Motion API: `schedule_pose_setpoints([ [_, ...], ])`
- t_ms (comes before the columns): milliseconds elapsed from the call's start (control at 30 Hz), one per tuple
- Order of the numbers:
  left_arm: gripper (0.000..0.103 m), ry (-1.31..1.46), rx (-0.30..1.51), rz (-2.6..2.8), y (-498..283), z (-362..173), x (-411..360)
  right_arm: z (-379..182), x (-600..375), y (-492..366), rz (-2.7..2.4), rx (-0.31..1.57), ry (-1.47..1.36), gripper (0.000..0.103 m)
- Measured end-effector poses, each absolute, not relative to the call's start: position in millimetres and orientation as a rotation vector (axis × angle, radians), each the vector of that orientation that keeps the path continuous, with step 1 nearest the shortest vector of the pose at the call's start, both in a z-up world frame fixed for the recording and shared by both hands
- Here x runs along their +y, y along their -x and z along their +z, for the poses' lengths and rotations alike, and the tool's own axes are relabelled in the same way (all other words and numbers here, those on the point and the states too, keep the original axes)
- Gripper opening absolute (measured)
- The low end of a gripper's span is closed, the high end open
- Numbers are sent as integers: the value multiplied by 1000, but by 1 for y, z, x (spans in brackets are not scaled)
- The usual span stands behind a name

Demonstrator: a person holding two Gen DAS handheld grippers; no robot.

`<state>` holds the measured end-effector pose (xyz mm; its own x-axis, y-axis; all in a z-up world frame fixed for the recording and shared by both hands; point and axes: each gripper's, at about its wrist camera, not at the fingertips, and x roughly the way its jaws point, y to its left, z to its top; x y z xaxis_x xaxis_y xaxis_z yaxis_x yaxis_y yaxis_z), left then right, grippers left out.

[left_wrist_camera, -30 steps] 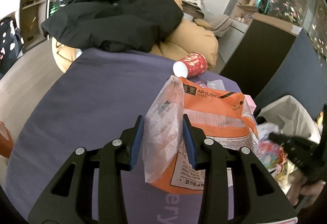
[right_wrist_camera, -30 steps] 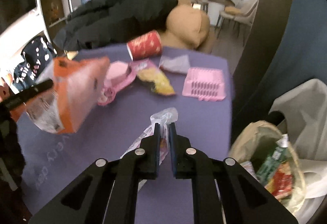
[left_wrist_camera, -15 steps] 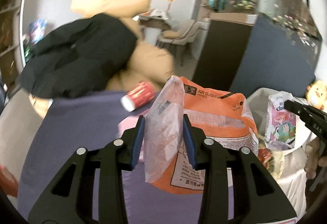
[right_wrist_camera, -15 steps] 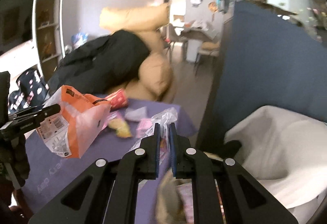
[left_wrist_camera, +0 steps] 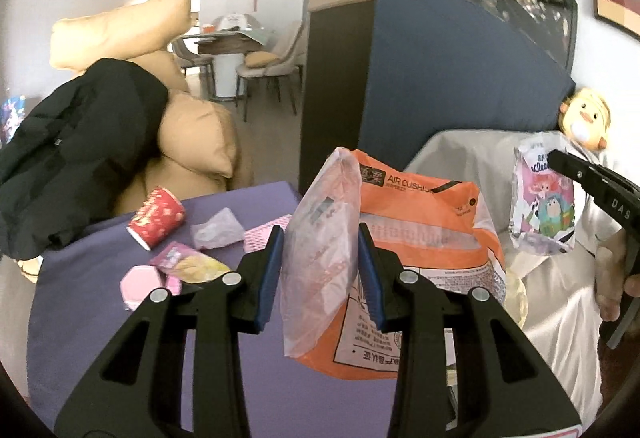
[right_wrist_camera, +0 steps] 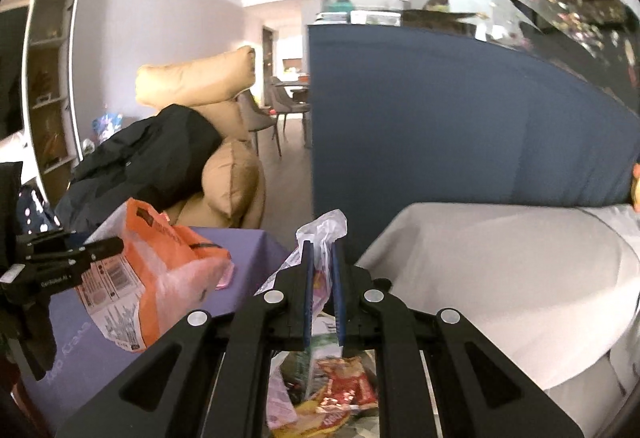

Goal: Collect trash
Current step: 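Carry the orange bag and Kleenex pack over the bin and open both tools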

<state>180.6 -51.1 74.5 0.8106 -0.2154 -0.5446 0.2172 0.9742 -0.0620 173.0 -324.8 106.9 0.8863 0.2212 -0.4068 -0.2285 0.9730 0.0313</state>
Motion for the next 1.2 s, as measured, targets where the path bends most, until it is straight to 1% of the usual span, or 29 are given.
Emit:
schedule_pose_setpoints([
  [367, 34, -46, 593, -252, -191, 57, -78, 96, -354, -170, 190, 422, -18, 10],
  [567, 34, -60, 669, -284, -203, 32, -92, 88, -358, -173, 165, 429, 0, 10],
  [733, 34, -74, 687, -364, -215, 10, -120, 80, -363, -182, 129, 471, 5, 10],
  [833, 34, -109, 735, -388, -224, -10, -137, 75, -362, -190, 124, 503, 6, 10],
  [933, 34, -172, 825, -392, -231, -36, -153, 68, -357, -190, 119, 500, 43, 10],
  [1033, 34, -170, 920, -410, -237, -57, -163, 57, -353, -193, 144, 519, 40, 10],
  [1200, 34, -183, 983, -401, -241, -71, -170, 44, -348, -196, 164, 534, 39, 10],
])
